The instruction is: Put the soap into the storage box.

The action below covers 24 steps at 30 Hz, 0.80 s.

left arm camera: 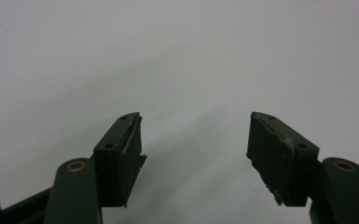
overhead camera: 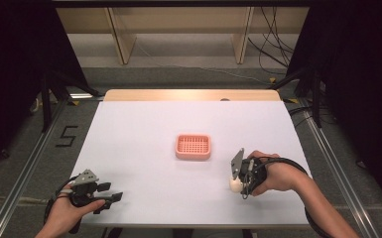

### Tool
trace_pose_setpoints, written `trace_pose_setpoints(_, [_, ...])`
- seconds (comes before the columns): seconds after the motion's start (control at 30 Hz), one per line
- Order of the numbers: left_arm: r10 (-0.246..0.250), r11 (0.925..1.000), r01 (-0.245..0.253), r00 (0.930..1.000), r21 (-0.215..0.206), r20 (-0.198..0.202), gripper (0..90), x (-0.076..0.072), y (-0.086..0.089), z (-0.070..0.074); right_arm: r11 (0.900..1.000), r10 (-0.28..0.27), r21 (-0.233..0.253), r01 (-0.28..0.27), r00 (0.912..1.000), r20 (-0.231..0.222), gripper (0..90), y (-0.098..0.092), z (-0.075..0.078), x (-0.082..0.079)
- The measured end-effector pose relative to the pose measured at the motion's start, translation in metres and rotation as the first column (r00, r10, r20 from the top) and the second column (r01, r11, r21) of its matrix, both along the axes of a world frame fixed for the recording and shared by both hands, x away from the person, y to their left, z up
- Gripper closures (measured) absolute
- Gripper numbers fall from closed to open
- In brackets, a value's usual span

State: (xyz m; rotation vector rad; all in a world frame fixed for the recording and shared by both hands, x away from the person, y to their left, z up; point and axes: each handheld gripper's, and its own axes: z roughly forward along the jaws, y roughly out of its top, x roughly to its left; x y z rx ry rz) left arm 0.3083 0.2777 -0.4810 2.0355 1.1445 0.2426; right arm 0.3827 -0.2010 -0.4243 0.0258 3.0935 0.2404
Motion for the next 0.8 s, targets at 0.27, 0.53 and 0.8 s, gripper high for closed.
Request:
trace_pose_setpoints(0.27, [-0.001, 1.0, 0.001, 1.0, -0.002, 0.002, 34.8, 0.0, 0.0, 0.0, 1.0, -0.024, -0.007, 0.025, 0.9995, 0.019, 50.5, -0.003, 0.003, 0.004])
trace_pose_setpoints(0.53, [-0.001, 1.0, 0.001, 1.0, 0.001, 0.005, 34.8, 0.0, 0.0, 0.001, 1.0, -0.008, 0.02, 0.008, 0.9991, 0.042, 50.6, -0.004, 0.009, 0.011])
trace_pose_setpoints(0.8, [-0.001, 1.0, 0.001, 1.0, 0.001, 0.004, 34.8, 0.0, 0.001, 0.001, 0.999, -0.038, 0.011, 0.038, 0.9968, 0.07, 50.6, -0.002, 0.014, 0.016])
